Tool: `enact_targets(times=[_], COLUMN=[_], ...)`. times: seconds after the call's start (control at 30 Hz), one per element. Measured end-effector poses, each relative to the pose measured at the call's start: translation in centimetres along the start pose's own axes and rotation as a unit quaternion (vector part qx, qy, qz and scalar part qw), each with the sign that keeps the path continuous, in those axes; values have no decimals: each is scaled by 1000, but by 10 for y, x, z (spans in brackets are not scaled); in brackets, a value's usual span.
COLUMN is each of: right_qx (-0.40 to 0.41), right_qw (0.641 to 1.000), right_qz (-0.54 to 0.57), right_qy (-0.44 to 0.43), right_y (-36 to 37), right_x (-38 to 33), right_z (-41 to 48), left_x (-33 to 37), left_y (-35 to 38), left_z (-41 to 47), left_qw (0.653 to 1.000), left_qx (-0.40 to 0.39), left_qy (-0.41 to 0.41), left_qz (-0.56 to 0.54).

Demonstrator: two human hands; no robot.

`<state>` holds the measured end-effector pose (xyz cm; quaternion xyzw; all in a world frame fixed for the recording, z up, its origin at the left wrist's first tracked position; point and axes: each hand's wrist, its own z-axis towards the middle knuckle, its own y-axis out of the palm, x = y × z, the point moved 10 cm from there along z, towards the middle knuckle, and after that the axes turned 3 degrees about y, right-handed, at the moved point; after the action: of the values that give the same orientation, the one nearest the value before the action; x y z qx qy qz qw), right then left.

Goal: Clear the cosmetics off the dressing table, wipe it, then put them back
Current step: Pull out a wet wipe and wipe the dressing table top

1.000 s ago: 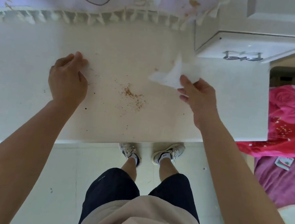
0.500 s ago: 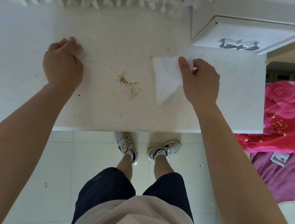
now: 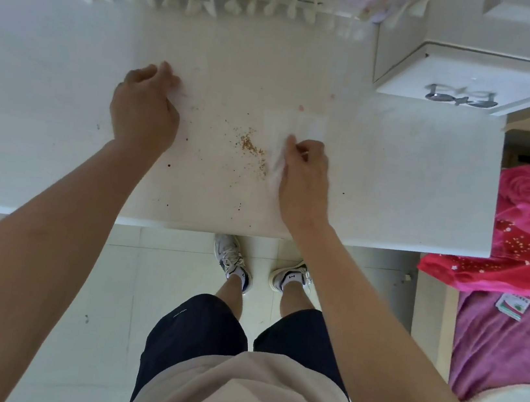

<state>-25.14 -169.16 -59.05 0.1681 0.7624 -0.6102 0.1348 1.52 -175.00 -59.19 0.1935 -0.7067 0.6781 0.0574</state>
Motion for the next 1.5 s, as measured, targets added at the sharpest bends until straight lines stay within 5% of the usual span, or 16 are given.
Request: enact_targets(times=[0.1, 0.3, 0.43, 0.6, 0.73, 0.8, 0.93, 1.13, 1.3, 1.5], right_qx=[-10, 193, 76, 23, -52, -72, 82, 93, 56, -34], right_qw=[997, 976, 979, 981, 989, 994, 988, 988, 991, 991], right_qz=[63, 91, -68, -194, -90, 27, 127, -17, -123, -39], right_qy=[-38, 48, 174, -8, -102, -78, -13, 122, 21, -121], right_y=[3, -68, -46, 5, 34, 27, -36, -41, 18, 92], right_x=[-34, 33, 87, -11, -77, -72, -15, 53, -45, -187], right_z=[-2, -14, -23, -20, -19, -20, -11, 19, 5, -15], left_x=[7, 22, 28, 18, -9, -19, -42, -56, -70, -125], left_y=[-2, -3, 6, -13, -26, -32, -45, -36, -34, -50], left_z=[-5, -8, -10, -40, -87, -107, -132, -142, -128, -111], left_qw=[1000, 999, 994, 993, 993, 991, 989, 987, 978, 977], left_qx=[-10, -26, -75, -42, -46, -52, -60, -83, -100, -117], left_qy=[10, 41, 52, 58, 9, -6, -53, -51, 35, 70], left_qz=[1, 12, 55, 90, 109, 125, 123, 125, 178, 165])
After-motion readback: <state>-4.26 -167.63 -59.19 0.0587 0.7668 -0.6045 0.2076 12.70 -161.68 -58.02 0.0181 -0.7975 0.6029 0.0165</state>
